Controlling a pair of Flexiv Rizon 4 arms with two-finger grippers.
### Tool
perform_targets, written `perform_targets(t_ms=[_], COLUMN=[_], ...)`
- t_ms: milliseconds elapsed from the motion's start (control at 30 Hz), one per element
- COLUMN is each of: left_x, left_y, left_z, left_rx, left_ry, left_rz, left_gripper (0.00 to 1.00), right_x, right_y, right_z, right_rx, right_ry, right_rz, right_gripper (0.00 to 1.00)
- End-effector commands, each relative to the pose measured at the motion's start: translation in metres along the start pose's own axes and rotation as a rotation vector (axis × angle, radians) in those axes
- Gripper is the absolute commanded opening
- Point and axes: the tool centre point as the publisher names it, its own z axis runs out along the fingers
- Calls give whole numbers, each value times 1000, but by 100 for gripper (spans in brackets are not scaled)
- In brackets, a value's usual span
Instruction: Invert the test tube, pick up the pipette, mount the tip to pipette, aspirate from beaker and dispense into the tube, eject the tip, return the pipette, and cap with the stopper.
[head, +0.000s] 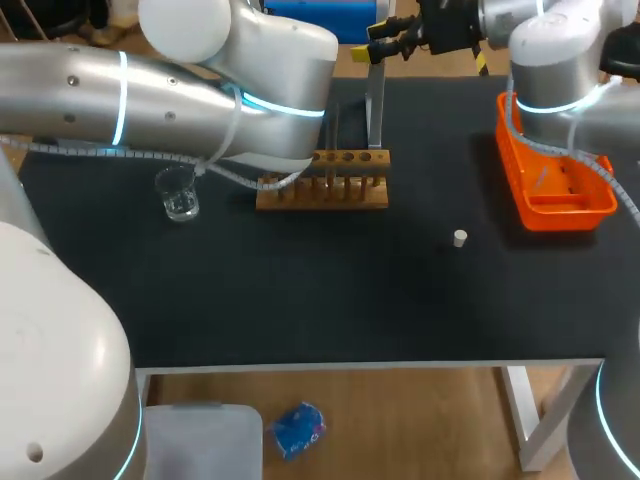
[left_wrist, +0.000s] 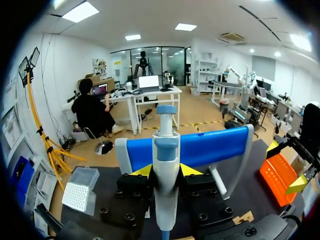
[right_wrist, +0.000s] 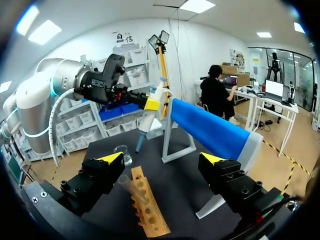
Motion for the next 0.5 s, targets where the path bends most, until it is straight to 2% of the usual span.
perform_targets(t_ms=[33, 500], left_x=[0, -9], left_y=[-4, -5], left_z=[12, 33], left_rx=[-8, -18], left_ry=[-9, -48], left_rz=[-3, -6], left_gripper=[0, 0], right_x=[0, 0], right_y=[4, 4], right_z=[5, 5], right_rx=[11, 11], right_ry=[-7, -7], right_rz=[-6, -6], right_gripper=[100, 100])
